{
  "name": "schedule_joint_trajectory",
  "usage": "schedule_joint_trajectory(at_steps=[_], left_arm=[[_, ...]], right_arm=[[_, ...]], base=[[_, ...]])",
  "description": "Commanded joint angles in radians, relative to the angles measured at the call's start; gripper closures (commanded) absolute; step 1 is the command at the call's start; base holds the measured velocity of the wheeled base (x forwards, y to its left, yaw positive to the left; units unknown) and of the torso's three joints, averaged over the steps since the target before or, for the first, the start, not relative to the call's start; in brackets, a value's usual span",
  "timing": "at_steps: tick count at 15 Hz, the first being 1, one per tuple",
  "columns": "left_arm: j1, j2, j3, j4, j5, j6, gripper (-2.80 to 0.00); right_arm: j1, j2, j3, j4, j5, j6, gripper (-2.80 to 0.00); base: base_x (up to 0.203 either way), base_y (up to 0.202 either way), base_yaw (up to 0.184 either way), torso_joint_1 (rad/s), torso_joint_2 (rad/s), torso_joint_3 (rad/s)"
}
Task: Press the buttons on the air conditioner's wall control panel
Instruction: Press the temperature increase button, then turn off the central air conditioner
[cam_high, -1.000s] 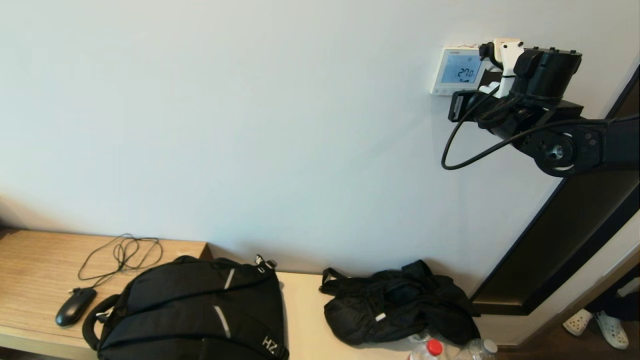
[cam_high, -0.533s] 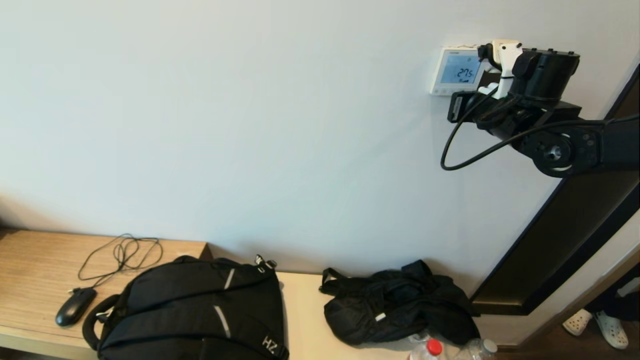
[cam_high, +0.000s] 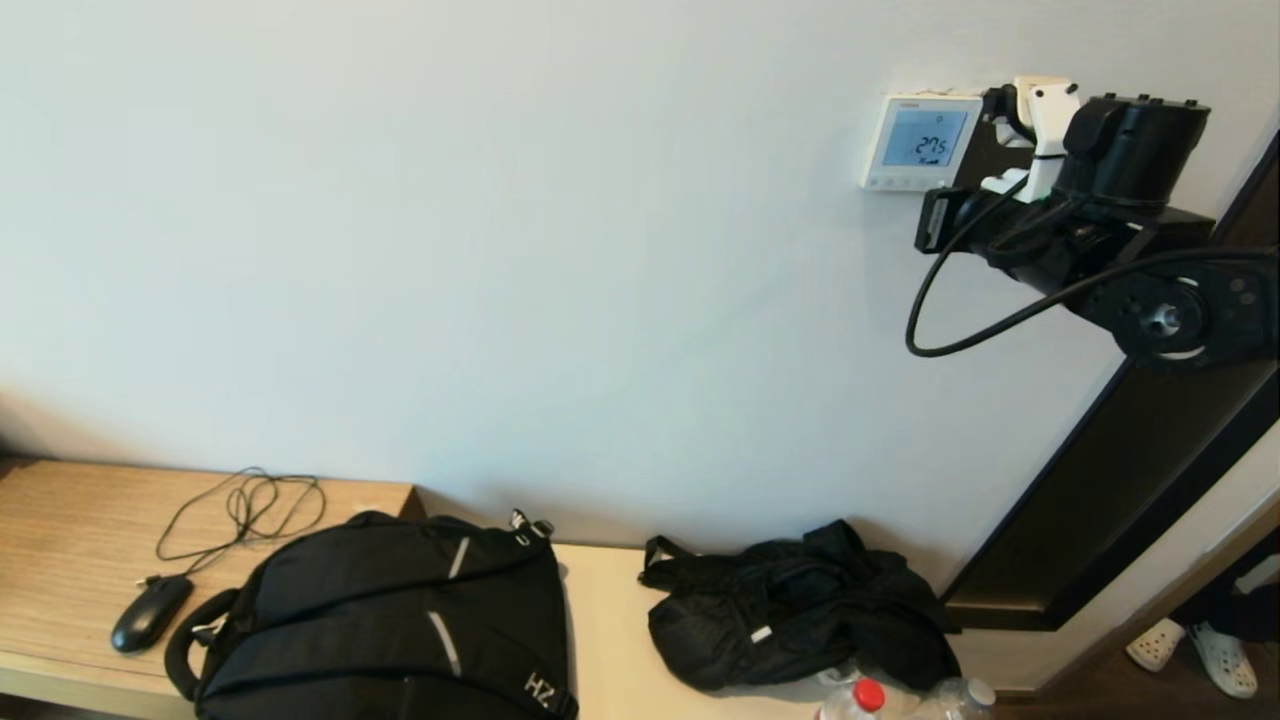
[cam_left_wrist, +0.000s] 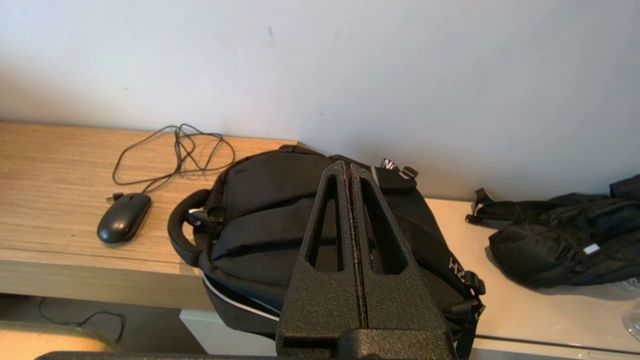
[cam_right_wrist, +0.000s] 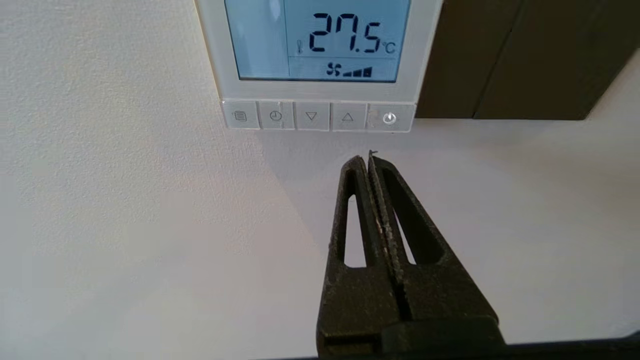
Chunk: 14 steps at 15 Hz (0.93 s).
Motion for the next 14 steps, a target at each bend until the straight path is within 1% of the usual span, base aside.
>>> schedule_joint_trajectory(at_steps=[1,10,14], left_arm=[[0.0,0.0,0.0,0.0,0.0,0.0,0.0],[0.0,0.0,0.0,0.0,0.0,0.0,0.0],[0.0,0.0,0.0,0.0,0.0,0.0,0.0]], right_arm=[[-0.001,-0.088,0.079,-0.003,0.001,0.0,0.0],[-0.004,-0.336,0.423,-0.003,0.008,0.009,0.0],[0.0,-0.521,0.672,0.001,0.007,0.011,0.0]], base=[[0.0,0.0,0.0,0.0,0.0,0.0],[0.0,0.0,0.0,0.0,0.0,0.0],[0.0,0.0,0.0,0.0,0.0,0.0]])
